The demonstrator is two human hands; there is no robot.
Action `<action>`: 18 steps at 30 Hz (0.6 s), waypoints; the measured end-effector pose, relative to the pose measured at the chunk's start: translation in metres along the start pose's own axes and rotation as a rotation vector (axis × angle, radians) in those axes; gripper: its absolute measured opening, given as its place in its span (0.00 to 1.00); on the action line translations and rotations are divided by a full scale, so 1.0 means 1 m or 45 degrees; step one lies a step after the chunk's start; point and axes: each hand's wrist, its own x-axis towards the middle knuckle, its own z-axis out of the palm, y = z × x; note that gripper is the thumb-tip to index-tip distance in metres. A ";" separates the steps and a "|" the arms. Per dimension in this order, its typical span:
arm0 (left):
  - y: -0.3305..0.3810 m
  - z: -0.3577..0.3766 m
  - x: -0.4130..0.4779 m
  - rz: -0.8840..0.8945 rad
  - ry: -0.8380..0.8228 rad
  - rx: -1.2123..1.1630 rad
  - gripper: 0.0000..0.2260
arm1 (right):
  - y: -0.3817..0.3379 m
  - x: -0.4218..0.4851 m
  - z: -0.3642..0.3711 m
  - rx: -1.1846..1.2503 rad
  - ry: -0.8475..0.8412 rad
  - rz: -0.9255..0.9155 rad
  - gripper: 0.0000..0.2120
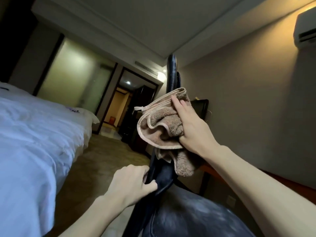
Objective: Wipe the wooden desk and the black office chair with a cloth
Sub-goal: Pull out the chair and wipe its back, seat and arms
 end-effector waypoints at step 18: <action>-0.005 0.018 -0.019 -0.058 0.130 -0.135 0.20 | 0.008 -0.043 -0.020 -0.461 0.312 -0.327 0.25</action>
